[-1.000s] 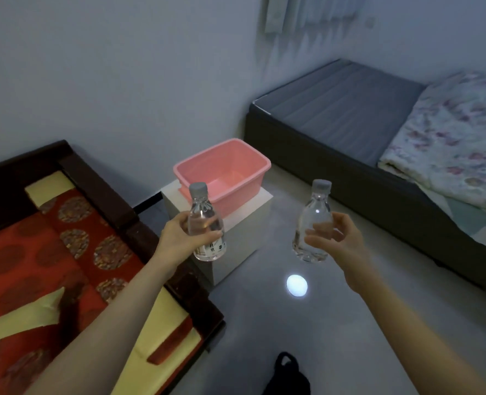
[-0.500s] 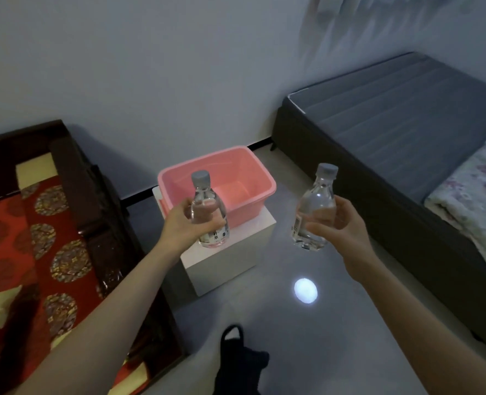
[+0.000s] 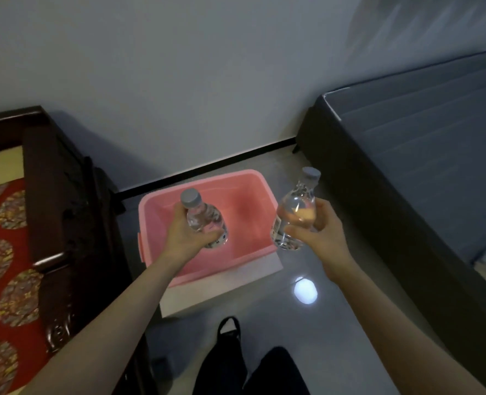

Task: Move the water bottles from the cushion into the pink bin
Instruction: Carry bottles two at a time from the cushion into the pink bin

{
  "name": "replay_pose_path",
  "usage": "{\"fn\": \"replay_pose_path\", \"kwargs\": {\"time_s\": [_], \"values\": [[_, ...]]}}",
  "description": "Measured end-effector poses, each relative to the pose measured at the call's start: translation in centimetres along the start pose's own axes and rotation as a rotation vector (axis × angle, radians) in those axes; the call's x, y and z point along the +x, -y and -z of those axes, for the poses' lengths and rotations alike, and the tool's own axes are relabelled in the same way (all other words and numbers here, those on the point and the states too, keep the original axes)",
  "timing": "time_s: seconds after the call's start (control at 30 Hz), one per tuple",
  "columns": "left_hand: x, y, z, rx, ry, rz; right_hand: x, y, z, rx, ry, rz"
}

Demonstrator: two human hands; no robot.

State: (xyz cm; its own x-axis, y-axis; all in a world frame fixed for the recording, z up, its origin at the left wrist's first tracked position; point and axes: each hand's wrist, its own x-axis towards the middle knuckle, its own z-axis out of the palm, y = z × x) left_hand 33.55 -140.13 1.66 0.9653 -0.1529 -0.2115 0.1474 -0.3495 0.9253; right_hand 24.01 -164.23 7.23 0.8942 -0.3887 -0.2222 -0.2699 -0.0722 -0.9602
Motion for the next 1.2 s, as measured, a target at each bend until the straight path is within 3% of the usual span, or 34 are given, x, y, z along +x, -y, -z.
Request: {"fn": "replay_pose_path", "kwargs": {"time_s": [0.33,0.73,1.07,1.2], "values": [[8.2,5.5,-3.2,-0.054,-0.093,0.114,12.3,-6.1,-7.0,-0.115,0.158,-0.074],[15.4,16.2,-8.0,0.258,-0.206,0.069,20.5,-17.2,-13.7,-0.459,0.223,-0.058],[17.3,17.7,-10.2,0.213,-0.209,0.049,22.6,-21.4,-15.3,-0.363,0.03,-0.116],[17.3,17.4,-11.1,0.21,-0.199,0.092,22.1,-21.4,-15.4,-0.4,-0.127,-0.254]]}}
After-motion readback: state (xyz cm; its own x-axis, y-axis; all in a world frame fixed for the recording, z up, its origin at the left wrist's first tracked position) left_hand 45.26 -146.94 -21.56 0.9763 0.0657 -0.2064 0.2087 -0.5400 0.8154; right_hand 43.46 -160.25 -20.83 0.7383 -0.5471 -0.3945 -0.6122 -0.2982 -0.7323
